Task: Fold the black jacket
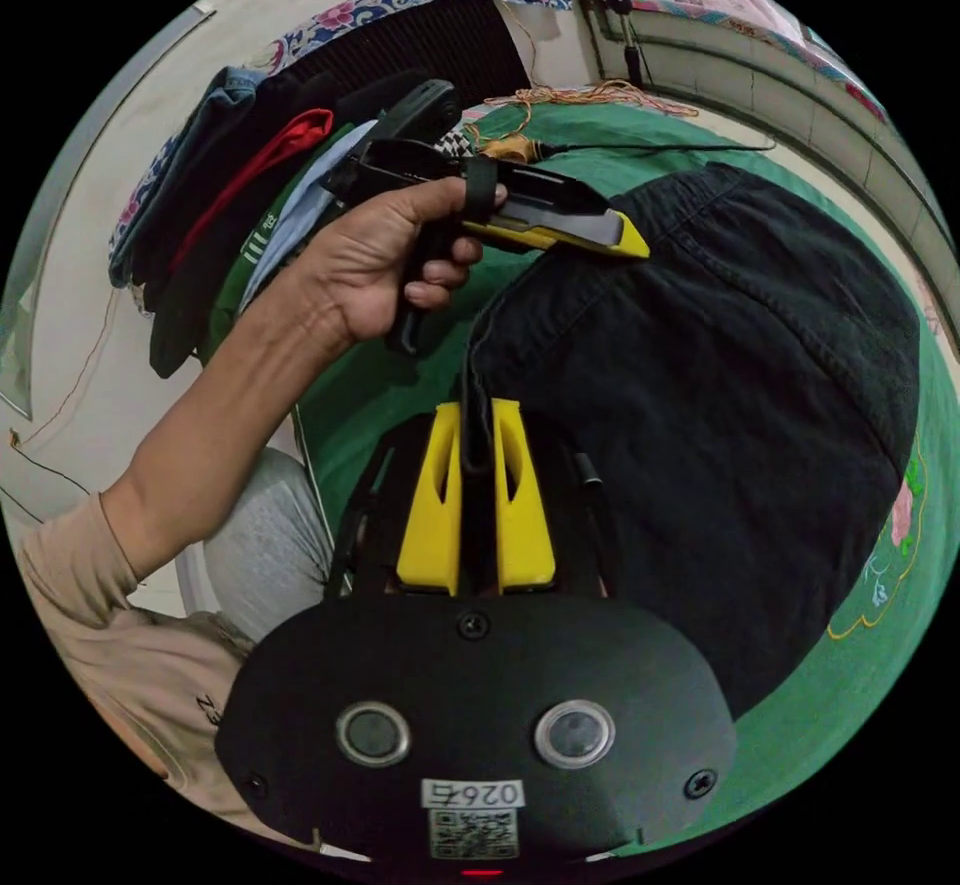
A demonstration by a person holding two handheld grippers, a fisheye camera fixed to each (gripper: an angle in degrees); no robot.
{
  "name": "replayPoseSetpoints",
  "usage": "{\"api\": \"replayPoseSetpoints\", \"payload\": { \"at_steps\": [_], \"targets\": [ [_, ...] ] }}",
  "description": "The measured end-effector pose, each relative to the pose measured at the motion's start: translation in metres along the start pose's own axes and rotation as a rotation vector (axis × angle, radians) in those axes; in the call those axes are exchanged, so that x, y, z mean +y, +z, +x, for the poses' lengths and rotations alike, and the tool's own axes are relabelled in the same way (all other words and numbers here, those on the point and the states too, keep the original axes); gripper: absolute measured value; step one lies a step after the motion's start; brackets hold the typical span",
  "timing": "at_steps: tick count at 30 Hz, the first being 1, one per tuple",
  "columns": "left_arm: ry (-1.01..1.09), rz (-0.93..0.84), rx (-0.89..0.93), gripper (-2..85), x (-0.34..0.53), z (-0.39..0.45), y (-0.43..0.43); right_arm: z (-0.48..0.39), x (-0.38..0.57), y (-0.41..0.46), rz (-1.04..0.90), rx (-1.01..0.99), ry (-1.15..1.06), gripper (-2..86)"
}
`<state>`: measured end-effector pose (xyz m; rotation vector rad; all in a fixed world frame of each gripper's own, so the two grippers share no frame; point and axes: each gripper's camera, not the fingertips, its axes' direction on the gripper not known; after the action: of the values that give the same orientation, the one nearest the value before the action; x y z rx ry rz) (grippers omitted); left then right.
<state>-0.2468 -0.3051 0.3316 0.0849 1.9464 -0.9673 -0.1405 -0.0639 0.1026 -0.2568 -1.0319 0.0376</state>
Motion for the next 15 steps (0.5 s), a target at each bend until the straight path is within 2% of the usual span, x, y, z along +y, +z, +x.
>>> {"api": "replayPoseSetpoints", "payload": {
  "at_steps": [5,8,11,15],
  "targets": [
    [0.033,0.239,-0.016,5.7,0.036,0.039,-0.056,-0.005,-0.014,0.027,-0.029,-0.057,-0.078,10.9],
    [0.132,0.348,-0.043,0.8,0.066,0.086,-0.072,-0.005,-0.017,0.028,-0.034,-0.078,-0.166,8.0],
    [0.261,0.297,-0.065,-0.7,0.08,0.134,-0.054,0.019,-0.015,0.018,0.042,-0.04,-0.13,6.1],
    [0.416,0.045,-0.176,-0.9,0.094,0.191,0.017,0.073,-0.005,0.013,0.093,0.043,-0.013,4.3]
  ]
}}
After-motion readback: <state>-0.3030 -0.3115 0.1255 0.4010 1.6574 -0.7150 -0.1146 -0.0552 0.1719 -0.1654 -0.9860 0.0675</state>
